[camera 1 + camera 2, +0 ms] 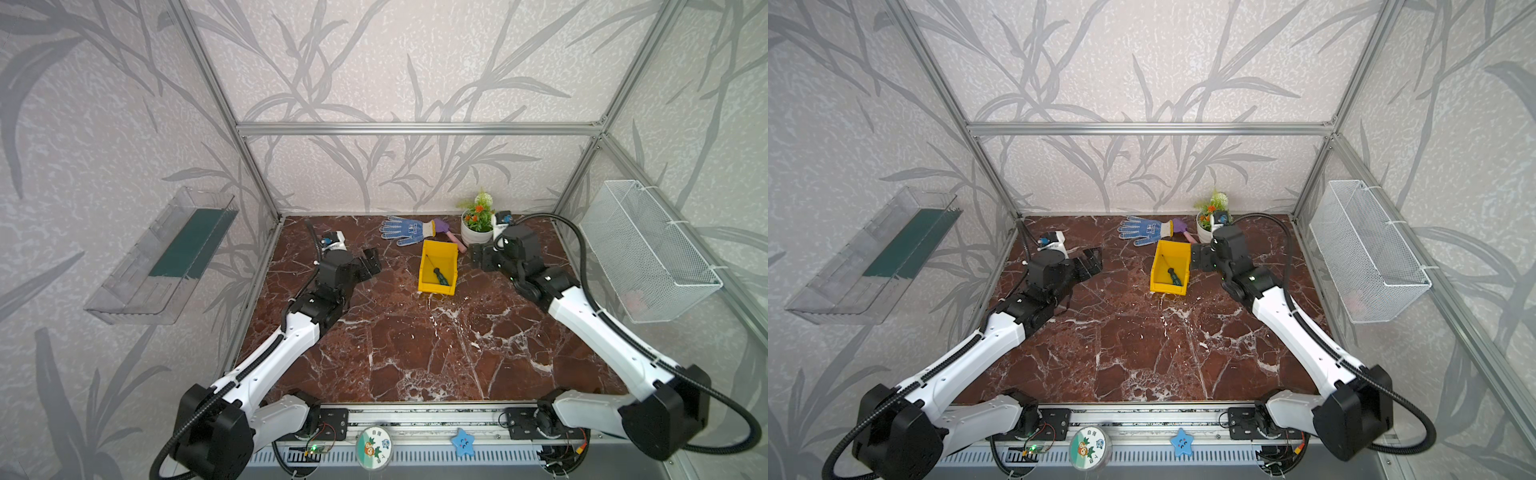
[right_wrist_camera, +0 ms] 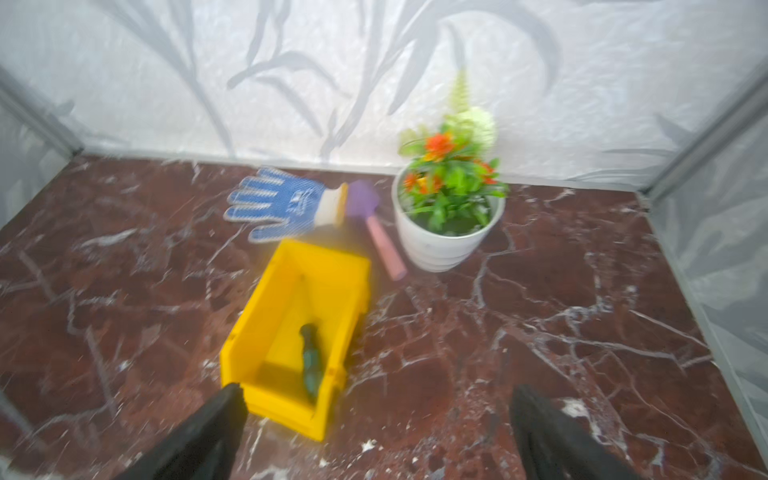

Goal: Put the screwdriver in the bin
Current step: Place the screwdriver into the bin, then reset both arms

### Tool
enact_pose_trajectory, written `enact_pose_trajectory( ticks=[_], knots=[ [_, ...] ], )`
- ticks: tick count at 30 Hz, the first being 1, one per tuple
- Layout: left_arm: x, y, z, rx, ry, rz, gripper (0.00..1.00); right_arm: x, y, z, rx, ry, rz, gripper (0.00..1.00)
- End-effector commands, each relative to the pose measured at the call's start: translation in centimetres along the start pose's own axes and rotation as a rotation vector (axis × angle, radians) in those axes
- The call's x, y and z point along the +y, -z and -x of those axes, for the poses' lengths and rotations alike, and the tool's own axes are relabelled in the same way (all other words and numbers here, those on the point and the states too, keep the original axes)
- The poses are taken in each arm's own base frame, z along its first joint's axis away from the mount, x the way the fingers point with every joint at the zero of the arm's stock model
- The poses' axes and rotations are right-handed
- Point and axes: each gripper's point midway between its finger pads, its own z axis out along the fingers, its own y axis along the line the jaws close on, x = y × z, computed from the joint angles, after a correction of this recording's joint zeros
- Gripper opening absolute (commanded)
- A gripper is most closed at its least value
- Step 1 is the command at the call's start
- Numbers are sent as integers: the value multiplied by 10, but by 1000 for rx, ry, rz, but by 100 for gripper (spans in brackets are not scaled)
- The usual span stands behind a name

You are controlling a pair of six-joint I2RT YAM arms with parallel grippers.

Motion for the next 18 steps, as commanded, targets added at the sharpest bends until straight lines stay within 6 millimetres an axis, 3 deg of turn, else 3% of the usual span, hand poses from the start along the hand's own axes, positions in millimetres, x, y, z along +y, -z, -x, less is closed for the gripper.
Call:
enact_pose_trajectory(
  ticks=[1,4,6,12,18],
  knots=[
    [70,4,15,-139,-66,296,99,-59,-4,-10,-82,-129,-168,99],
    [107,9,18,-211,-127,452,99,-105,-4,-39,-130,-171,-322,99],
    [123,13,18,-227,-179,533,99,-121,-4,-59,-161,-148,-395,99],
    [164,26,15,-256,-338,760,99,-146,-2,-101,-157,-163,-529,99],
    [204,23,-2,-269,-371,921,99,-164,-8,-116,-162,-111,-656,99]
  ],
)
